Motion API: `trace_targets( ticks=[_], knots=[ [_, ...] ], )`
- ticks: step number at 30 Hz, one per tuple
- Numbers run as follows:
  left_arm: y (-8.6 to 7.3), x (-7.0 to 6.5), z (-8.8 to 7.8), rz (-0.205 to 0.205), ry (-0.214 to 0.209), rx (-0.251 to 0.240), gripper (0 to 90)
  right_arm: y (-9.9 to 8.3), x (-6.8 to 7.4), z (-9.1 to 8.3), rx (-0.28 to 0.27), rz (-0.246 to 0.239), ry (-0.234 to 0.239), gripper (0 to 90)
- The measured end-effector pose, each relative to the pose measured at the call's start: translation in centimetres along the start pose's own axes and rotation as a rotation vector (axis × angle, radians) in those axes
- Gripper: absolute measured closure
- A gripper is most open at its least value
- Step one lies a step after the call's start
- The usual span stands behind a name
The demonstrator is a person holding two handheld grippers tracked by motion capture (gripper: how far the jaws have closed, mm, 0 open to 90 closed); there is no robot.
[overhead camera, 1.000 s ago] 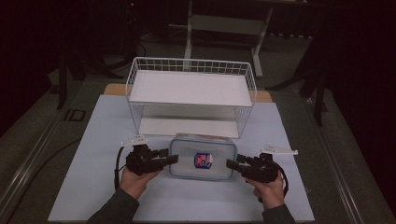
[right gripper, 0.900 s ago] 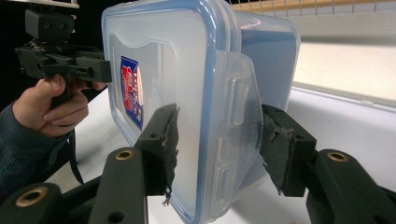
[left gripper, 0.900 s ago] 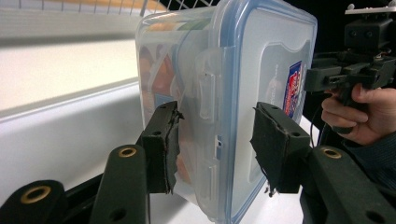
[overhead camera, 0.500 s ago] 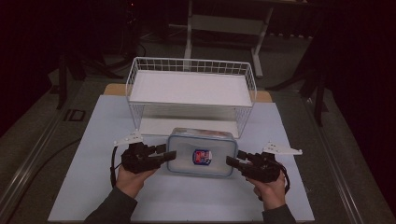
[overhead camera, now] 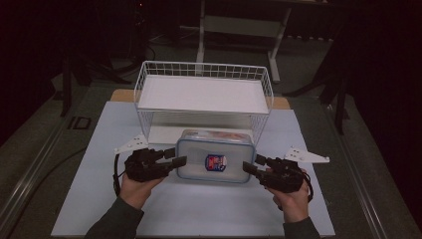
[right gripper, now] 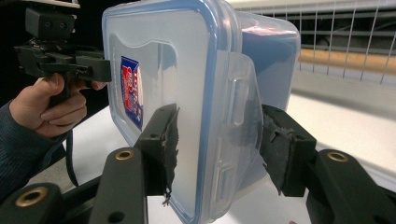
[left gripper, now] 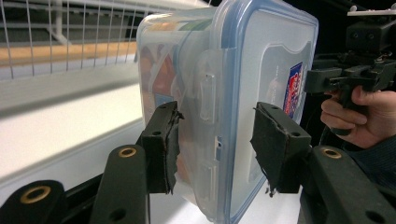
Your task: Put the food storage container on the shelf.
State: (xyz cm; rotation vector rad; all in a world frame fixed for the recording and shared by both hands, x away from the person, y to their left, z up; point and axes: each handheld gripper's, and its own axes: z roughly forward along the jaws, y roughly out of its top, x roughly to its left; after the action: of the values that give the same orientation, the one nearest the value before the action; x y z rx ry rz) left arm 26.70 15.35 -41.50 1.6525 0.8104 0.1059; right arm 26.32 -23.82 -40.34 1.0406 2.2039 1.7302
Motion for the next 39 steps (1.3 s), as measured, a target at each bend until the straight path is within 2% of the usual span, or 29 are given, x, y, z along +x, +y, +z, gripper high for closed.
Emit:
trace_targets(
  ticks=[12, 17, 22, 36, 39],
  knots=[
    [3.0, -1.0, -1.1, 0.061, 0.004, -0.047, 51.6, 3.0, 1.2, -0.9, -0.051, -0.068, -0.005, 48.8],
    [4.7, -1.5, -1.6, 0.101, 0.010, -0.071, 51.6, 4.6, 1.6, -1.2, -0.075, -0.098, -0.009, 48.8],
    [6.0, -1.7, -1.9, 0.118, 0.014, -0.091, 51.6, 6.0, 1.9, -1.4, -0.094, -0.123, -0.013, 48.7],
    [9.2, -1.7, -3.5, 0.169, 0.037, -0.154, 51.5, 10.0, 2.8, -0.8, -0.142, -0.199, -0.007, 48.6],
    [10.1, -1.6, -3.7, 0.181, 0.041, -0.170, 51.5, 10.4, 2.8, -0.8, -0.146, -0.206, -0.008, 48.6]
  ],
)
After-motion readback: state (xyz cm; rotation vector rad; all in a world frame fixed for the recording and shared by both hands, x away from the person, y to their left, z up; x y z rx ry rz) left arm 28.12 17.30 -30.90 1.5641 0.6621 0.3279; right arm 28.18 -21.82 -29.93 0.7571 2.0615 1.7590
